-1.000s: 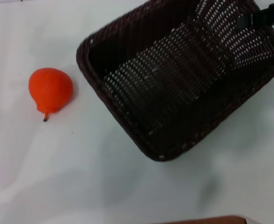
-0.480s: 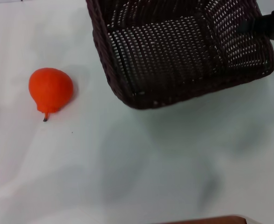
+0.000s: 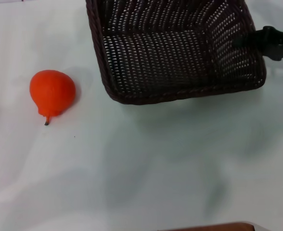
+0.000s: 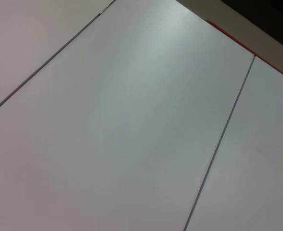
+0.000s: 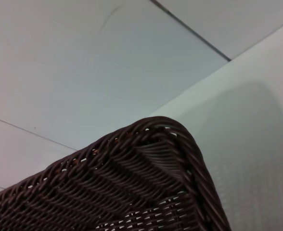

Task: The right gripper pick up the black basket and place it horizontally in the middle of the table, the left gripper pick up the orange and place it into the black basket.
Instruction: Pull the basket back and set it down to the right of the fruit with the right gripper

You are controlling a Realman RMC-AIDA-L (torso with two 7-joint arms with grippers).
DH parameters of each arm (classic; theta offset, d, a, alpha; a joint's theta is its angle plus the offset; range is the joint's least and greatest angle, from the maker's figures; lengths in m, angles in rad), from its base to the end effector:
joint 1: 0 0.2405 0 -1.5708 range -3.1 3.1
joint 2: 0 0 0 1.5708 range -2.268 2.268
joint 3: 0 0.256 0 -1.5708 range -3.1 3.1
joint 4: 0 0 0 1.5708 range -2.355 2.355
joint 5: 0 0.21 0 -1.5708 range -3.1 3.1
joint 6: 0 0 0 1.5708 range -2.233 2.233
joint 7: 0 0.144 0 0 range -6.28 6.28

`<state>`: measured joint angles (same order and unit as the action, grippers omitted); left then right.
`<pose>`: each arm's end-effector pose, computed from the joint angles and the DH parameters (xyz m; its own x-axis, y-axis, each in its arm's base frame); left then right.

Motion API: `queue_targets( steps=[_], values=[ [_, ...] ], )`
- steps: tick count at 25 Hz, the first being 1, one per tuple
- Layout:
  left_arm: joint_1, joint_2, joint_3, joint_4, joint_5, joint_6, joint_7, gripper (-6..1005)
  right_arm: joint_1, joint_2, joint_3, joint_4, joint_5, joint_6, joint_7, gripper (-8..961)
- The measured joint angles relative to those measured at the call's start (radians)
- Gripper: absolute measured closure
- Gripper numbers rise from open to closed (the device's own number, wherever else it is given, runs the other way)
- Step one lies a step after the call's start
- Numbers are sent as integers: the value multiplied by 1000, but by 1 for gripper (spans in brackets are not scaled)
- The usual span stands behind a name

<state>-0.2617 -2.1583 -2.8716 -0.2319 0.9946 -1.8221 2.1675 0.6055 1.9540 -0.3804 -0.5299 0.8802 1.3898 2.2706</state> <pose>-0.3332 0.2374 0.0798 0.1046 -0.4632 0.8801 0.9076 -0.3173 -0.2748 0.3181 0.3622 0.0497 -0.0284 0.8328 0.5528 0.9866 0.1123 -0.1184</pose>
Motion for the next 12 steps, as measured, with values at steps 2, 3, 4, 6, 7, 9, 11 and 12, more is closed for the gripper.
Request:
queue_targets(
  steps=[2, 3, 4, 6, 7, 9, 11, 12],
  values=[
    [0, 0, 0, 0, 1, 2, 0, 138, 2, 8, -8, 3, 0, -6, 5, 782],
    [1, 0, 0, 0, 2, 5, 0, 138, 4, 12, -13, 7, 0, -7, 8, 782],
    [1, 0, 0, 1, 2, 6, 0, 138, 5, 12, -17, 13, 0, -8, 10, 782],
    [2, 0, 0, 2, 3, 8, 0, 138, 10, 13, -21, 27, 0, -8, 12, 782],
    [2, 0, 0, 3, 4, 8, 0, 138, 12, 14, -23, 35, 0, -8, 12, 783],
    [2, 0, 0, 5, 7, 8, 0, 138, 14, 17, -31, 47, 0, -11, 12, 783],
    [2, -1, 0, 5, 8, 8, 0, 138, 15, 23, -41, 53, 0, -20, 12, 783],
    [2, -1, 0, 6, 9, 8, 0, 138, 15, 27, -44, 53, 0, -25, 12, 783]
  ],
)
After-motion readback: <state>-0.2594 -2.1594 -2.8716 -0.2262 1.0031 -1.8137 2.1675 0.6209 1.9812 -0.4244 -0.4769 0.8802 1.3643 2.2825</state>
